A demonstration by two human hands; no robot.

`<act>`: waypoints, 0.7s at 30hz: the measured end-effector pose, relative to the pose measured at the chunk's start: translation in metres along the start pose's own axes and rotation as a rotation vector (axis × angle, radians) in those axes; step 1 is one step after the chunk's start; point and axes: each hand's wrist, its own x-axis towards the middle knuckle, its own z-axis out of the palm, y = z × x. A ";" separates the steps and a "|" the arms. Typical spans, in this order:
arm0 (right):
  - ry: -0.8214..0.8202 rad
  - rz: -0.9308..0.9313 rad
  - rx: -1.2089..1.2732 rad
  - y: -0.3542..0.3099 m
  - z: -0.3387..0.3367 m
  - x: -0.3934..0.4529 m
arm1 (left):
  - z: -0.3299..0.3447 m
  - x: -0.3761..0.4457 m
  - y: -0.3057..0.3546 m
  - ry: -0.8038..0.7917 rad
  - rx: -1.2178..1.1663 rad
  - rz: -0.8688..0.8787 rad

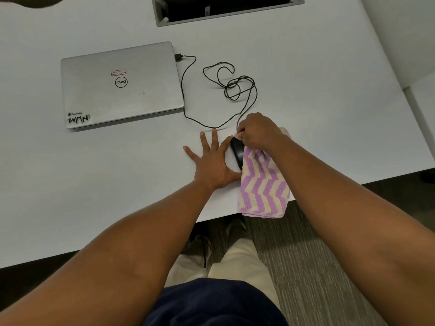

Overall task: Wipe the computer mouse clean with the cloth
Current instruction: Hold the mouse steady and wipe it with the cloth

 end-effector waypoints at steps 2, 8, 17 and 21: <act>0.014 0.053 -0.037 -0.003 0.002 0.001 | 0.000 0.000 0.000 -0.001 0.000 0.002; -0.022 0.071 0.007 -0.008 0.004 0.002 | 0.001 0.001 0.000 0.007 -0.010 0.002; -0.277 -0.119 0.177 0.003 -0.013 -0.006 | -0.001 0.000 0.000 -0.008 -0.015 0.006; -0.288 -0.088 0.128 0.012 -0.023 -0.001 | -0.003 0.000 0.001 -0.016 -0.002 -0.004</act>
